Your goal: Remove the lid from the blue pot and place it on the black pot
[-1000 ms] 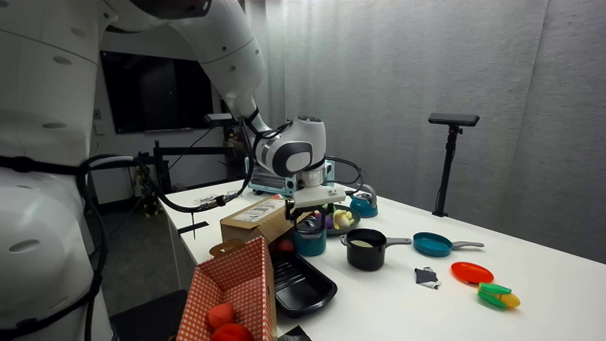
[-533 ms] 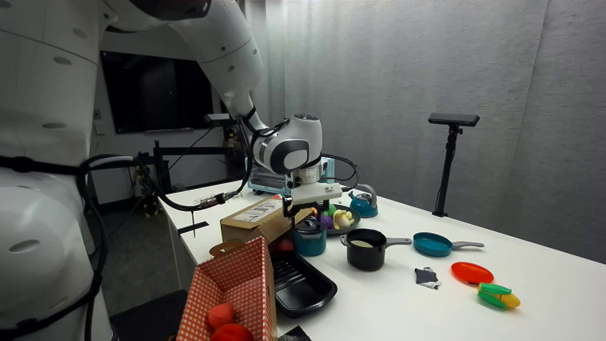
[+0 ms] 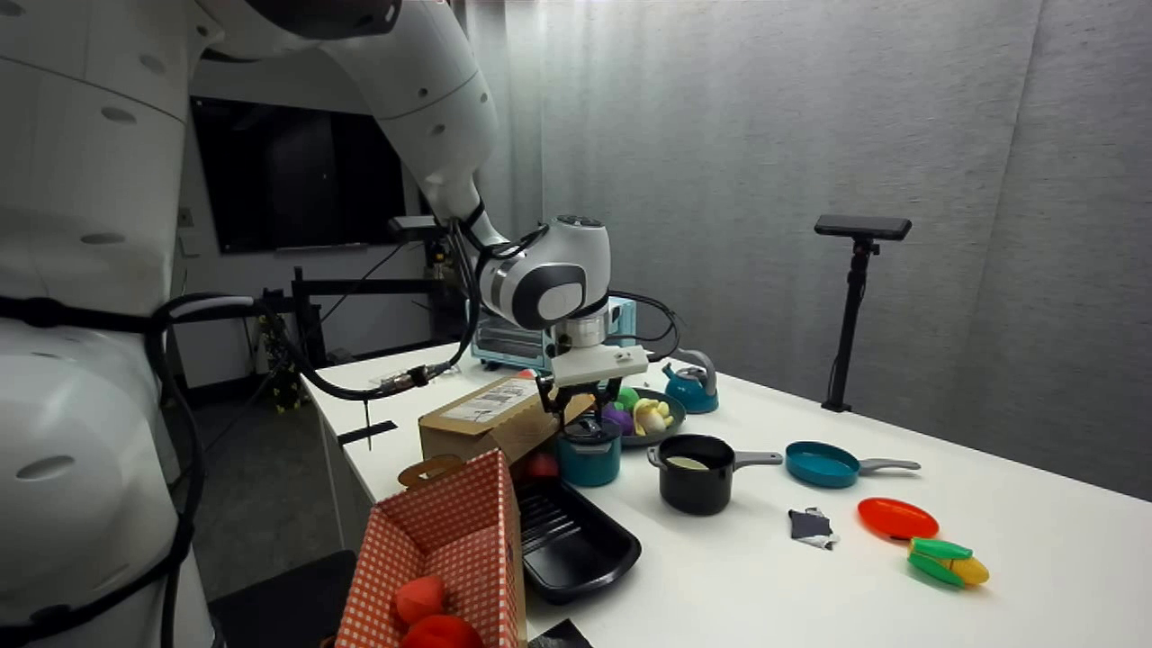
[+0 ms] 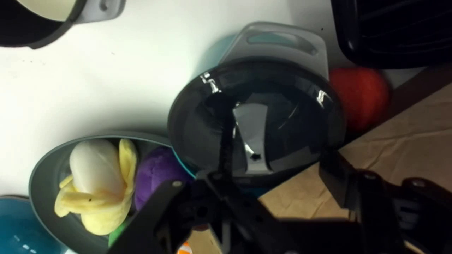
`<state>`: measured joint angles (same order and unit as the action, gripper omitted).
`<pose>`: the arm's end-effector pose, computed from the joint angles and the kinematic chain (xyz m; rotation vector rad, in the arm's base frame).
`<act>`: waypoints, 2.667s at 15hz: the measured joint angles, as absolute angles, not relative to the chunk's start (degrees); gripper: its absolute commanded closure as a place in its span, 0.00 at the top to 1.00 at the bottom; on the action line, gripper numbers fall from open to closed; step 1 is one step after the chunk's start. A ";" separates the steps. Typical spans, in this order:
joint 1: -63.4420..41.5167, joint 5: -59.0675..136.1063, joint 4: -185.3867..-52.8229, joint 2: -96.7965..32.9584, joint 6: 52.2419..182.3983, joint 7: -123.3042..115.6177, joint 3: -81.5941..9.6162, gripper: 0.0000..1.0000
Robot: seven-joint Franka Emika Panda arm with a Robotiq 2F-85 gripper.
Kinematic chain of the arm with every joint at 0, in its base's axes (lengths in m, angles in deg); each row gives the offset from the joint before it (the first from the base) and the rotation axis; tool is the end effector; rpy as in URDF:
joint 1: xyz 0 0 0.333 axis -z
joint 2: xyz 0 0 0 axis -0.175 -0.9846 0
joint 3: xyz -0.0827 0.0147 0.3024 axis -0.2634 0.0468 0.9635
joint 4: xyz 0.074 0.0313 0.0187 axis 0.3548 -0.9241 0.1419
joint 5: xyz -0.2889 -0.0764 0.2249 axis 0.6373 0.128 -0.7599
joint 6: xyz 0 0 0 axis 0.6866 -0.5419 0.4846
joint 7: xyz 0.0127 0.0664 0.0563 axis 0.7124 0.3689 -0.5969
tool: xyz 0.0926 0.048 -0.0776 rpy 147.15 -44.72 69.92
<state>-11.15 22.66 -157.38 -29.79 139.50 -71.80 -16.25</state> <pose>0.5248 0.1526 0.2600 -2.5171 -1.6968 -0.3964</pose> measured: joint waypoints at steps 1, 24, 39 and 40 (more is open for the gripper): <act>-11.07 22.66 -157.38 -29.80 139.50 -71.80 -16.25 0.72; -8.94 21.03 -155.35 -29.59 139.78 -71.58 -16.34 0.04; -7.49 21.05 -151.99 -29.72 147.50 -58.52 -22.77 0.04; -7.47 21.80 -151.99 -29.73 147.86 -57.04 -23.43 0.04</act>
<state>-7.47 21.80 -151.99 -29.73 147.86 -57.04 -23.43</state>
